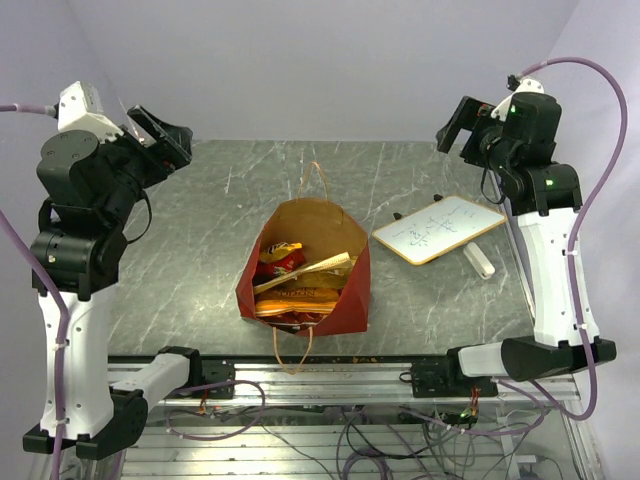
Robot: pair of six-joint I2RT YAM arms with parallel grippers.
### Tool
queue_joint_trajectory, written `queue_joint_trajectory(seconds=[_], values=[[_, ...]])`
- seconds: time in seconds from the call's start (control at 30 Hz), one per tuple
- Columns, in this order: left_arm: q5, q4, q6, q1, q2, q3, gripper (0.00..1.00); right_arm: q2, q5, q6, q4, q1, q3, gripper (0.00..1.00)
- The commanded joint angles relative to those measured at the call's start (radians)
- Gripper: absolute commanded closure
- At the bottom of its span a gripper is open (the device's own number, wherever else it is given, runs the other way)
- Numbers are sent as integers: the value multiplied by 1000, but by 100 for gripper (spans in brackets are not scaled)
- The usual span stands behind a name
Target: Take the snacks out of the paper bag
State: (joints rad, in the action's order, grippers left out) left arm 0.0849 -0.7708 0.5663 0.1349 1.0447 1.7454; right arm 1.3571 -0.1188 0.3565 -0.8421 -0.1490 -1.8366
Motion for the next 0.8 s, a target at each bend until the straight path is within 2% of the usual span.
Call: queue_joint_trajectory(seconds=[0.0, 0.17, 0.23, 0.37, 0.5, 0.77], values=[[-11, -65, 29, 11, -11, -12, 4, -15, 279, 45, 82, 45, 53, 0], [-103, -123, 51, 12, -19, -44, 7, -8, 570, 59, 160, 54, 142, 0], [-163, -147, 62, 13, -20, -64, 8, 14, 629, 36, 153, 17, 143, 0], [-277, -191, 78, 15, -16, -108, 5, 117, 633, -45, 96, -145, 72, 0], [-366, -224, 84, 16, -17, -162, 3, 201, 635, -42, 124, -266, 37, 0], [-457, -270, 84, 17, -5, -188, 4, 368, 620, -106, 119, -404, -99, 19]])
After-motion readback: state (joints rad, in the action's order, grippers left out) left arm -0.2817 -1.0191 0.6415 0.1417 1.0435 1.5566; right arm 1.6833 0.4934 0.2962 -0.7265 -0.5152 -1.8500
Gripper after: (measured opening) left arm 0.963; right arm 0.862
